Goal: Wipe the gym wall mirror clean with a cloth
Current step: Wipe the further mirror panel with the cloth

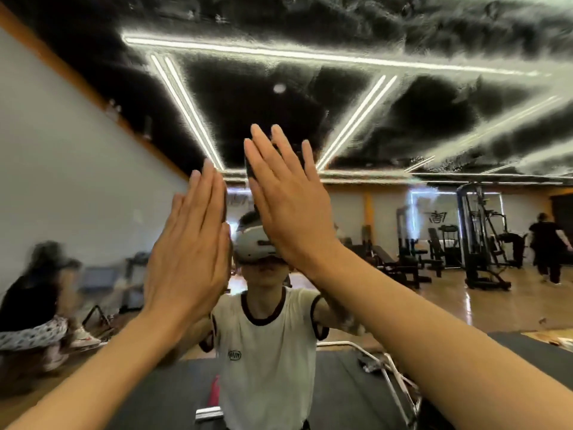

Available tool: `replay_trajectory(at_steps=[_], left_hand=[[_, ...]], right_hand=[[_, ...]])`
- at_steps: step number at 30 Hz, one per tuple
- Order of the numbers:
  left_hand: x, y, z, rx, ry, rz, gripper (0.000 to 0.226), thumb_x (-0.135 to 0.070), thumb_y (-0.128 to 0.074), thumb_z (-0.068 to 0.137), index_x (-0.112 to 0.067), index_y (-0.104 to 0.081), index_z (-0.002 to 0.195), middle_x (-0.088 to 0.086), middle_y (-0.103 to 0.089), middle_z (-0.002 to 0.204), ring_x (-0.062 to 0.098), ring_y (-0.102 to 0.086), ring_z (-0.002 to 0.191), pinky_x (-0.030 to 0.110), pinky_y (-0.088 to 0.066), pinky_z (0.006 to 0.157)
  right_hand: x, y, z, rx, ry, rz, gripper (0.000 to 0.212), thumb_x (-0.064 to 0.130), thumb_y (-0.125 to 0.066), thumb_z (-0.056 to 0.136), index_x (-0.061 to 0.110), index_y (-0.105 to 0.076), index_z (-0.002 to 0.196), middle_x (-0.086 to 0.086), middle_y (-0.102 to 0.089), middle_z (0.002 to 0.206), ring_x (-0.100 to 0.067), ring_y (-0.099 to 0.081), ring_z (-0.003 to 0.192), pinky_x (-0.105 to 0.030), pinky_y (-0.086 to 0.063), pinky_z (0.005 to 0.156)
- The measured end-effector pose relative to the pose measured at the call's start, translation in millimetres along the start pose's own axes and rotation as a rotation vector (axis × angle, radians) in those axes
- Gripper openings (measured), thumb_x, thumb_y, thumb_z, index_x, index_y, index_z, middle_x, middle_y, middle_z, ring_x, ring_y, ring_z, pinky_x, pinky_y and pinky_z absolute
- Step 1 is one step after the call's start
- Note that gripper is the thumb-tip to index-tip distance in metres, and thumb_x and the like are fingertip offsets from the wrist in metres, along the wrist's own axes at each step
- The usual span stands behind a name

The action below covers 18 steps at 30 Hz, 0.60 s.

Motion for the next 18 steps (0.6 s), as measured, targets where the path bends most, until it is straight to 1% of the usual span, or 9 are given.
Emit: replay_trajectory(at_steps=[2, 4, 6, 9, 10, 12, 15, 17, 18], left_hand=[[-1, 1, 0, 0.001, -0.011, 0.015, 0.060, -0.029, -0.020, 0.106, -0.005, -0.013, 0.161, 0.008, -0.007, 0.170, 0.017, -0.002, 0.156, 0.023, 0.006, 0.124], [-3, 0, 0, 0.010, -0.017, 0.040, 0.061, -0.030, -0.019, 0.106, -0.004, -0.013, 0.161, 0.009, -0.007, 0.170, 0.017, -0.002, 0.156, 0.023, 0.006, 0.124], [0, 2, 0, 0.008, -0.015, 0.058, 0.061, -0.029, -0.020, 0.106, -0.005, -0.012, 0.161, 0.007, -0.006, 0.170, 0.012, 0.001, 0.156, 0.023, 0.007, 0.124], [-2, 1, -1, -0.004, -0.008, 0.078, 0.061, -0.028, -0.021, 0.105, -0.006, -0.011, 0.161, 0.006, -0.005, 0.169, 0.007, 0.004, 0.155, 0.022, 0.007, 0.124], [-2, 1, -1, -0.005, -0.007, 0.078, 0.061, -0.028, -0.022, 0.105, -0.005, -0.012, 0.161, 0.006, -0.006, 0.169, 0.006, 0.003, 0.155, 0.022, 0.007, 0.124], [-3, 0, -1, -0.008, -0.014, 0.077, 0.060, -0.026, -0.024, 0.105, -0.005, -0.014, 0.160, 0.006, -0.008, 0.169, 0.006, 0.002, 0.155, 0.022, 0.006, 0.124], [-2, 1, 0, -0.017, -0.021, 0.083, 0.059, -0.024, -0.026, 0.105, -0.009, -0.011, 0.160, 0.002, -0.007, 0.168, 0.006, 0.000, 0.155, 0.023, 0.005, 0.124], [0, 1, -1, -0.025, -0.020, 0.077, 0.059, -0.023, -0.026, 0.105, -0.011, -0.013, 0.161, -0.002, -0.005, 0.168, 0.006, -0.001, 0.155, 0.023, 0.003, 0.125], [1, 0, -1, -0.031, -0.021, 0.074, 0.059, -0.023, -0.026, 0.105, -0.011, -0.014, 0.161, -0.003, -0.005, 0.169, 0.006, -0.002, 0.155, 0.024, 0.003, 0.125]], right_hand=[[-44, 18, -12, 0.043, -0.025, 0.033, 0.051, 0.028, -0.030, 0.105, 0.008, -0.042, 0.151, -0.009, -0.036, 0.160, -0.027, -0.025, 0.151, -0.043, -0.004, 0.122], [-107, 43, -31, 0.043, -0.161, 0.052, 0.052, 0.030, -0.027, 0.107, 0.009, -0.036, 0.154, -0.007, -0.030, 0.163, -0.024, -0.018, 0.153, -0.039, 0.003, 0.123], [-159, 67, -47, 0.017, -0.337, 0.028, 0.053, 0.029, -0.028, 0.107, 0.010, -0.033, 0.156, -0.006, -0.025, 0.165, -0.023, -0.013, 0.154, -0.045, 0.002, 0.125], [-169, 73, -52, -0.028, -0.502, 0.028, 0.053, 0.027, -0.026, 0.107, 0.010, -0.030, 0.157, -0.006, -0.022, 0.166, -0.024, -0.010, 0.155, -0.049, 0.003, 0.125], [-150, 66, -43, -0.043, -0.476, 0.023, 0.052, 0.027, -0.025, 0.107, 0.011, -0.030, 0.157, -0.006, -0.022, 0.166, -0.024, -0.010, 0.155, -0.050, 0.002, 0.125], [-92, 43, -12, -0.033, -0.297, -0.008, 0.052, 0.026, -0.020, 0.107, 0.012, -0.030, 0.156, -0.007, -0.023, 0.166, -0.025, -0.012, 0.155, -0.051, 0.000, 0.125], [-9, 6, 25, 0.099, 0.003, -0.061, 0.054, 0.031, -0.015, 0.108, 0.015, -0.020, 0.160, -0.005, -0.013, 0.168, -0.024, -0.005, 0.156, -0.048, 0.003, 0.123], [-3, -3, 32, 0.156, 0.093, -0.071, 0.053, 0.030, -0.023, 0.110, 0.015, -0.014, 0.161, -0.004, -0.008, 0.169, -0.023, -0.001, 0.156, -0.046, 0.006, 0.123], [-16, 1, 31, 0.128, 0.108, -0.068, 0.052, 0.028, -0.027, 0.110, 0.015, -0.018, 0.160, -0.004, -0.012, 0.169, -0.023, -0.004, 0.156, -0.046, 0.003, 0.124]])
Point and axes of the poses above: each hand's wrist, its own z-axis towards the middle knuckle, its own y-axis out of the back of the hand, x = y × z, the point moved 5 cm from there along z, towards the middle knuckle
